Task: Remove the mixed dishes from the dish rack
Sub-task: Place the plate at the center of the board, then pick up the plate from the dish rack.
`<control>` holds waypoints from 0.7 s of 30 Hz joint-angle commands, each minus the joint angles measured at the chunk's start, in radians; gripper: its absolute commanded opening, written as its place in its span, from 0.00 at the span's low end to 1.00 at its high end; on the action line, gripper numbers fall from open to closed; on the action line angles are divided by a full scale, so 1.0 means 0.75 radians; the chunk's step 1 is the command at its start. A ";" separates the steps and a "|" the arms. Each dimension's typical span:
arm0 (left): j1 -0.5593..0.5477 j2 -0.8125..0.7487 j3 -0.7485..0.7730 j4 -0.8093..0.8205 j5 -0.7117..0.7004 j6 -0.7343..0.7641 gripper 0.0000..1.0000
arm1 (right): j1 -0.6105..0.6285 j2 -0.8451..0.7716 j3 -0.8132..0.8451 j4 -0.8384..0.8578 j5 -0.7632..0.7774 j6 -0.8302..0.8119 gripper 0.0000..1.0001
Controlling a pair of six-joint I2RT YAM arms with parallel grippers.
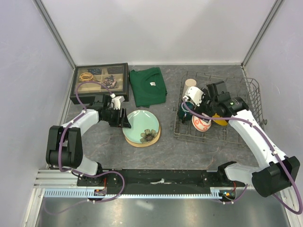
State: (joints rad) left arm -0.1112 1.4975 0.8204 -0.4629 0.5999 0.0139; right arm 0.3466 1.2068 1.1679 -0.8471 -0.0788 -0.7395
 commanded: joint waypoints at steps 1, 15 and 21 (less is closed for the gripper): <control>-0.026 -0.033 0.058 -0.003 0.010 0.057 0.64 | -0.006 -0.032 -0.058 0.005 0.207 -0.075 0.84; -0.071 -0.047 0.082 -0.037 -0.035 0.090 0.66 | -0.057 -0.048 -0.244 -0.004 0.346 -0.131 0.84; -0.095 -0.060 0.101 -0.064 -0.074 0.110 0.68 | -0.110 -0.057 -0.283 -0.006 0.340 -0.157 0.84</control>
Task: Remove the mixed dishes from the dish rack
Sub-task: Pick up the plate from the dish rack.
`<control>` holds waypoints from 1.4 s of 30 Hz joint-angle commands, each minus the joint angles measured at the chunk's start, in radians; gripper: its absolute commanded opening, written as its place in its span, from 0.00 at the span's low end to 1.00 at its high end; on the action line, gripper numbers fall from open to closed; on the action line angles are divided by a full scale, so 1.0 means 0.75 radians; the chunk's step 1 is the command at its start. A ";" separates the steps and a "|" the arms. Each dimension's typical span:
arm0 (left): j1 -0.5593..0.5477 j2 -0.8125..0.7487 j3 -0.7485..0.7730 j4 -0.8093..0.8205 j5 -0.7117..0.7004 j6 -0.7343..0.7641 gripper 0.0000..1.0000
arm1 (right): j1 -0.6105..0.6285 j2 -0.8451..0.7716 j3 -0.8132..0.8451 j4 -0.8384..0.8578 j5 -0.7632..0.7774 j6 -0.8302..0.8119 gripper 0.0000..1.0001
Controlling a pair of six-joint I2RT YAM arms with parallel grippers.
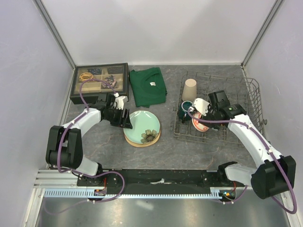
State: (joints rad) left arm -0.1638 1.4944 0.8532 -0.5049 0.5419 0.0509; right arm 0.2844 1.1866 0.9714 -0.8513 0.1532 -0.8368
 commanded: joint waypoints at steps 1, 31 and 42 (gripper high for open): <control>-0.027 -0.054 0.059 -0.008 0.000 0.063 0.68 | -0.040 -0.024 -0.029 0.000 0.029 -0.028 0.84; -0.029 -0.258 0.088 -0.010 -0.035 0.096 0.78 | -0.177 0.111 -0.215 0.323 -0.026 -0.048 0.79; -0.031 -0.266 0.088 0.010 -0.027 0.090 0.78 | -0.226 0.148 -0.223 0.464 -0.008 -0.040 0.76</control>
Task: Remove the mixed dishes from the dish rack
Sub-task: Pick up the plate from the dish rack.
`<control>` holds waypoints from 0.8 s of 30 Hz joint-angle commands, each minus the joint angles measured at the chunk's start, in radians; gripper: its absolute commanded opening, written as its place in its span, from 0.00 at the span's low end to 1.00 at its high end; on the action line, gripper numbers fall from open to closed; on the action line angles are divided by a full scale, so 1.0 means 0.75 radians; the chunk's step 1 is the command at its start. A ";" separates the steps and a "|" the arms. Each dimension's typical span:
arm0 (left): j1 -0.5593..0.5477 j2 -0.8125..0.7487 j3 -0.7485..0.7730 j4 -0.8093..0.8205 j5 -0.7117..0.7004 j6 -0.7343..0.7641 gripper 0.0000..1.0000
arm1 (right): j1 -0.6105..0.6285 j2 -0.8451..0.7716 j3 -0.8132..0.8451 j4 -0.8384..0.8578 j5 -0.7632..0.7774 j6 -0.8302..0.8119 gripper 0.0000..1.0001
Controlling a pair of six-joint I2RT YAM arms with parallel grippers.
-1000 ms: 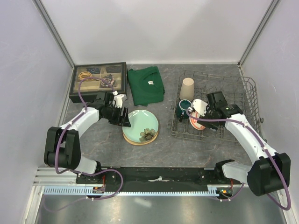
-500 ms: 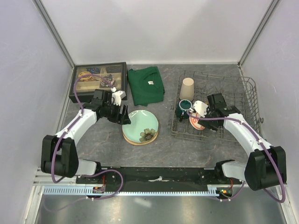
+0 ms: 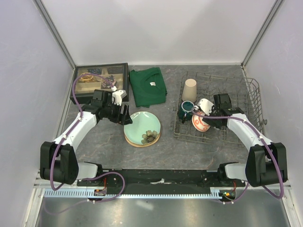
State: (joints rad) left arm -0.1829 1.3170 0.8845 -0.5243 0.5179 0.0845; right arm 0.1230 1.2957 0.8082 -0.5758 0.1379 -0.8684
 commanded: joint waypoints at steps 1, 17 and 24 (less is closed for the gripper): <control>-0.006 -0.032 0.048 0.034 0.007 0.045 0.78 | -0.013 0.001 -0.006 0.105 0.015 0.006 0.76; -0.006 -0.026 0.075 0.051 0.019 0.039 0.78 | -0.015 -0.028 0.002 0.211 0.164 0.013 0.73; -0.006 -0.032 0.072 0.053 0.015 0.039 0.78 | -0.019 0.021 0.002 0.267 0.203 0.017 0.68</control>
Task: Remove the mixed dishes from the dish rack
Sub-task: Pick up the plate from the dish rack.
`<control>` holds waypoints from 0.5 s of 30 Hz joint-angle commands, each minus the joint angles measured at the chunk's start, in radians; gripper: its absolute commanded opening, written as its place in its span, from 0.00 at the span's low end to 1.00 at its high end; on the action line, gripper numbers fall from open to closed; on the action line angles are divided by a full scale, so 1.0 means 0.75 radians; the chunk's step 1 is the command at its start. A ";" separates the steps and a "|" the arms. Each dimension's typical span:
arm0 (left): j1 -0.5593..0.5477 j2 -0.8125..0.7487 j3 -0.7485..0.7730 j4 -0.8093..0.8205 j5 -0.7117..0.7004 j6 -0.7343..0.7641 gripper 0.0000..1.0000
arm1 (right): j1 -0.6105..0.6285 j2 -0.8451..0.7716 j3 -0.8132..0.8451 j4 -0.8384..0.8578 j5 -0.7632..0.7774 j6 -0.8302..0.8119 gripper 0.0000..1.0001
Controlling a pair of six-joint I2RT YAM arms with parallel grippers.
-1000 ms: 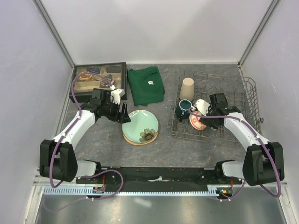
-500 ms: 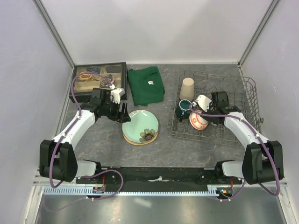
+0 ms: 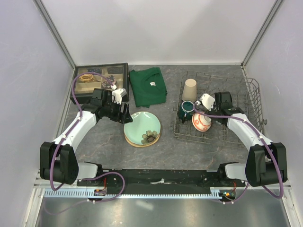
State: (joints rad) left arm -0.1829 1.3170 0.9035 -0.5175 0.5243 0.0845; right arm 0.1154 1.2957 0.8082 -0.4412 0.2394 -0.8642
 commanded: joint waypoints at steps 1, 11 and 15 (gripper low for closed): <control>-0.006 -0.034 0.047 0.046 0.004 0.037 0.78 | -0.009 0.025 0.000 0.101 0.067 0.011 0.66; -0.006 -0.022 0.047 0.054 0.009 0.031 0.78 | -0.009 0.093 -0.022 0.202 0.074 0.003 0.61; -0.006 -0.018 0.049 0.058 0.007 0.026 0.78 | -0.009 0.113 -0.014 0.236 0.082 -0.007 0.57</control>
State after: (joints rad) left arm -0.1829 1.3170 0.9039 -0.5140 0.5243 0.0845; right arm 0.1135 1.3689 0.7914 -0.3336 0.2718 -0.8650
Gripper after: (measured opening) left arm 0.776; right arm 0.595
